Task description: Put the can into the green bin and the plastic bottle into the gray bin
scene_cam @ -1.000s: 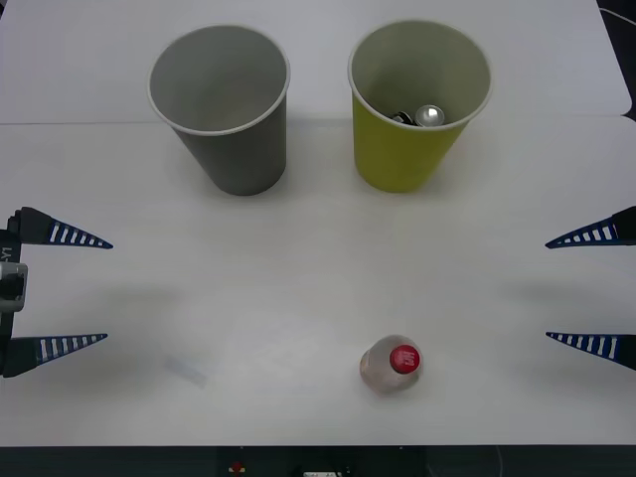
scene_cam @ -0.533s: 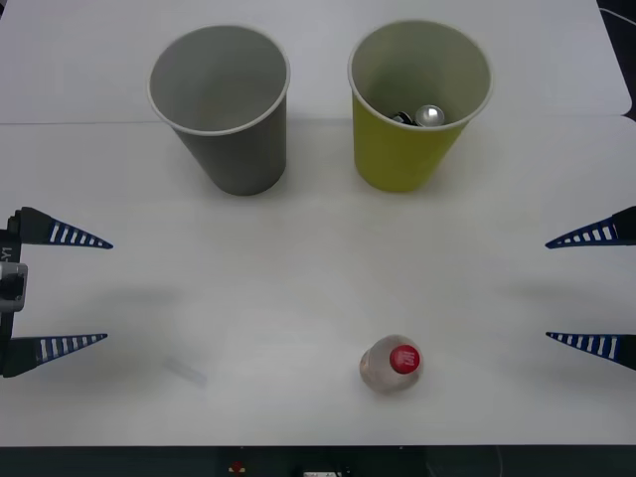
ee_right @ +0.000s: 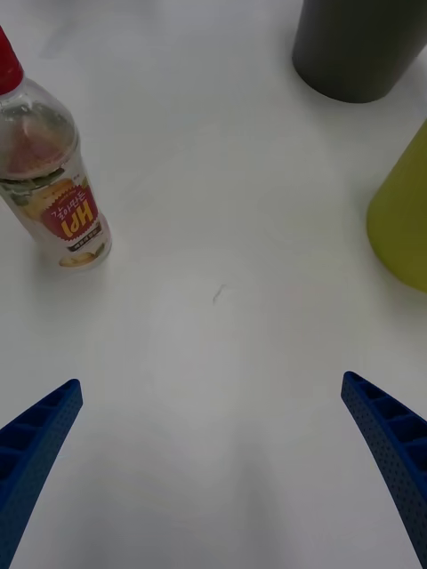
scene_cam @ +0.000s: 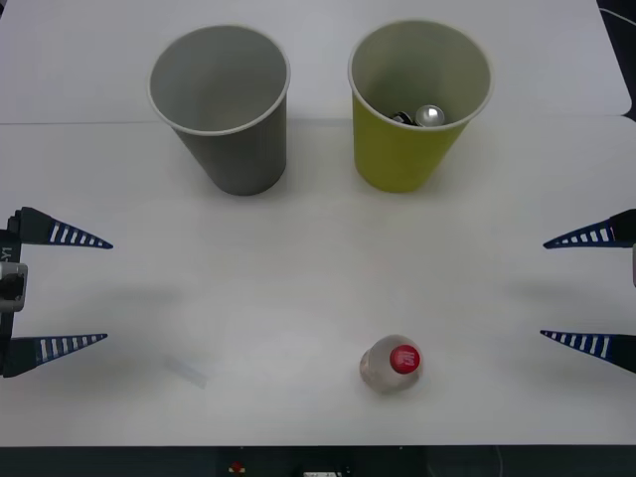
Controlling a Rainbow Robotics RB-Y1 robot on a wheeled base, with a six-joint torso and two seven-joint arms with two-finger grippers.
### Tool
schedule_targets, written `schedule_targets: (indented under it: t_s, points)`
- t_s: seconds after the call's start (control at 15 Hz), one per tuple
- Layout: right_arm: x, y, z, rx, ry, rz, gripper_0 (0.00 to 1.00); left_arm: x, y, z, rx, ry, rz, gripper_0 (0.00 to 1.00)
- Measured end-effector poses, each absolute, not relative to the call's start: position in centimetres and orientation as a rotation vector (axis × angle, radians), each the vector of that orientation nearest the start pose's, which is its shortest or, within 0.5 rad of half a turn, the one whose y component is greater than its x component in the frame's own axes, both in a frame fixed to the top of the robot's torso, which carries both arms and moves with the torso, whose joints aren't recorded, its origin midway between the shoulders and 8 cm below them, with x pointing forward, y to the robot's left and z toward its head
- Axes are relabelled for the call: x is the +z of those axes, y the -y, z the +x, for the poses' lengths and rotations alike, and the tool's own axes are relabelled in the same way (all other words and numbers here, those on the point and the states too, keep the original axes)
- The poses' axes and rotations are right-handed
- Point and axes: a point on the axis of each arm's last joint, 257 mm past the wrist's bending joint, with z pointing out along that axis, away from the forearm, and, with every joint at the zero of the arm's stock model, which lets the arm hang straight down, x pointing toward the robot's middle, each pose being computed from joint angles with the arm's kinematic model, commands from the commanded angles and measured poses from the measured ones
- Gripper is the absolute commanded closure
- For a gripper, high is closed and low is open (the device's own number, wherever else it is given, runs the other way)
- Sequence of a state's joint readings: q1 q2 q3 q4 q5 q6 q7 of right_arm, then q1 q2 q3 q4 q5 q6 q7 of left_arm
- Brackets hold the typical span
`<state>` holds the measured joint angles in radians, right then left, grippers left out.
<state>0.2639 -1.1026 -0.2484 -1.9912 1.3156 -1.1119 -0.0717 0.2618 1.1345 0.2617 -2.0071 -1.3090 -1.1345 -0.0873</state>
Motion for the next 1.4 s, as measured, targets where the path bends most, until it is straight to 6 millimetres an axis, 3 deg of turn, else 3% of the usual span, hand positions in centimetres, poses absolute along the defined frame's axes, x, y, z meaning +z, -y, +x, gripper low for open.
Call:
schedule_targets:
  t_s: [0.73, 1.07, 1.4]
  points:
    - [-18.6, 27.5, 32.8, 0.395, -1.573, -1.462, 0.0, -16.7, -28.6, 34.1, -0.118, -1.444, 1.762, 0.0]
    - [-19.2, 28.6, 32.3, 0.44, -1.507, -1.434, 0.0, -16.7, -28.6, 34.1, -0.118, -1.444, 1.762, 0.0]
    - [-21.1, 29.4, 31.4, 0.48, -1.444, -1.408, 0.0, -16.7, -28.6, 34.1, -0.118, -1.444, 1.762, 0.0]
